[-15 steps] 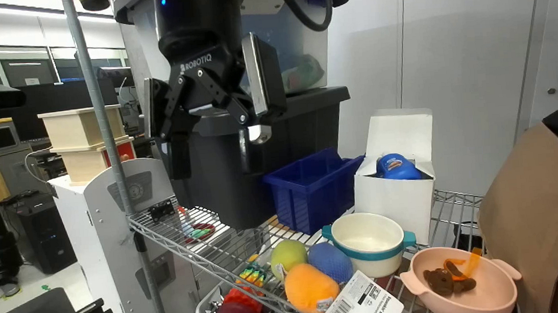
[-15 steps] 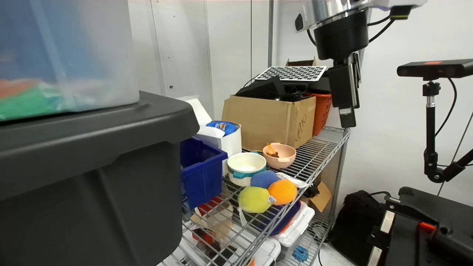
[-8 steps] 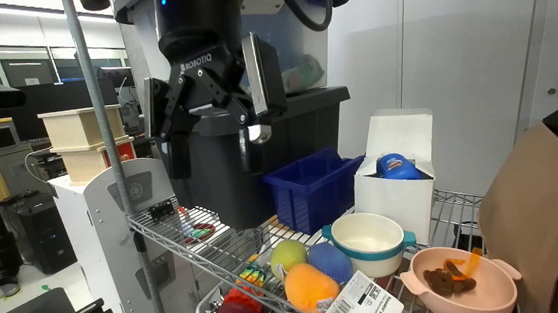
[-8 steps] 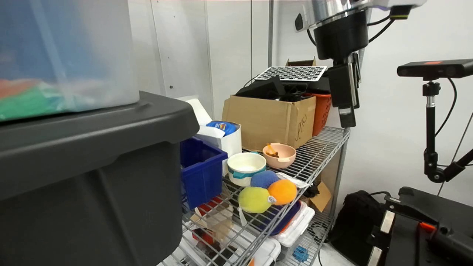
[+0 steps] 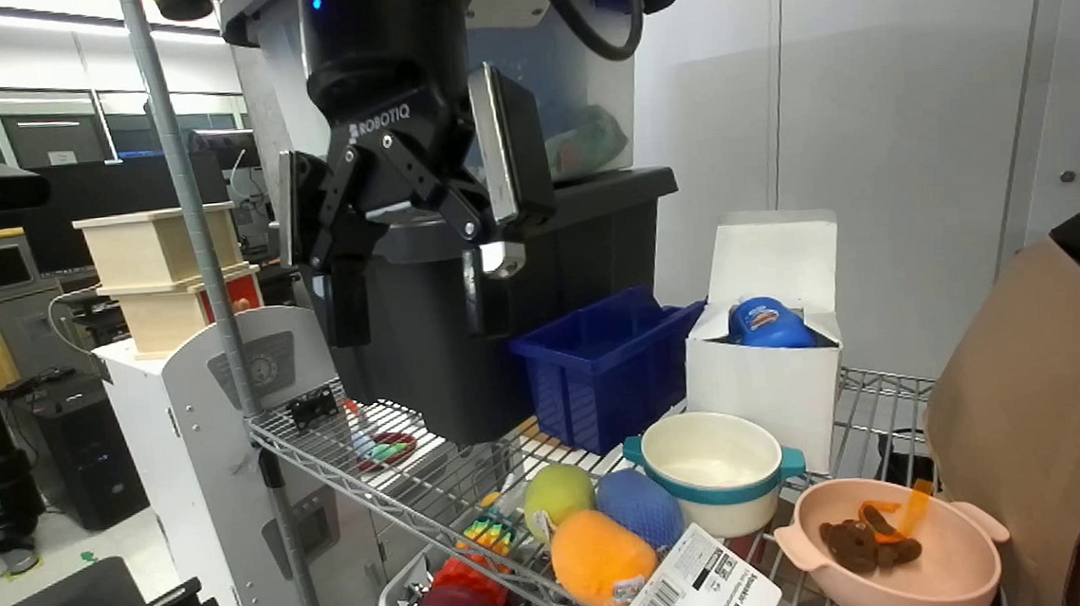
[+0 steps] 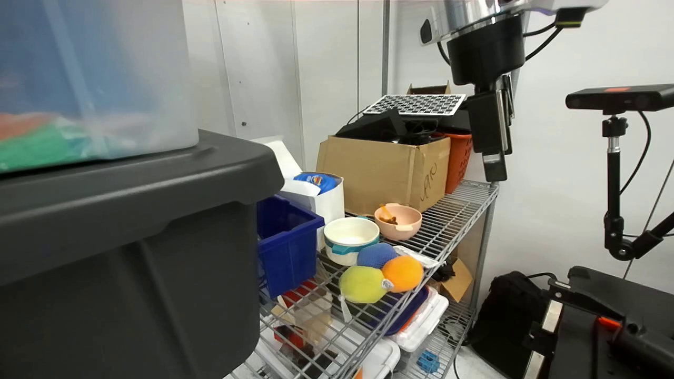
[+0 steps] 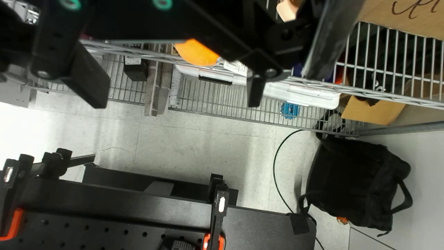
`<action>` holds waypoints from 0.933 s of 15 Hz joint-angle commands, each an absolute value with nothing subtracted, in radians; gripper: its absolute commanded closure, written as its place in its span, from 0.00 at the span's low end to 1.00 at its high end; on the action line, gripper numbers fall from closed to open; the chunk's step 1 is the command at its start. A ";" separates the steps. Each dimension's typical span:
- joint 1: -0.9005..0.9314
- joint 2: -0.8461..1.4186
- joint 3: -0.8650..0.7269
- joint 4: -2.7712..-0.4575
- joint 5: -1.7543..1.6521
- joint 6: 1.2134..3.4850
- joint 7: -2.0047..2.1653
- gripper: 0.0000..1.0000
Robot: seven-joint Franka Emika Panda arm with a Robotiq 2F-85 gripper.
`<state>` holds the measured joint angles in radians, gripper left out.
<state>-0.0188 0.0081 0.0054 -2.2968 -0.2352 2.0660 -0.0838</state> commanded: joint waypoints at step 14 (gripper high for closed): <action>-0.014 0.011 0.001 -2.283 -0.227 2.055 -0.084 0.00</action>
<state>-0.0180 0.0081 0.0055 -2.2993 -0.2354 2.0660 -0.0833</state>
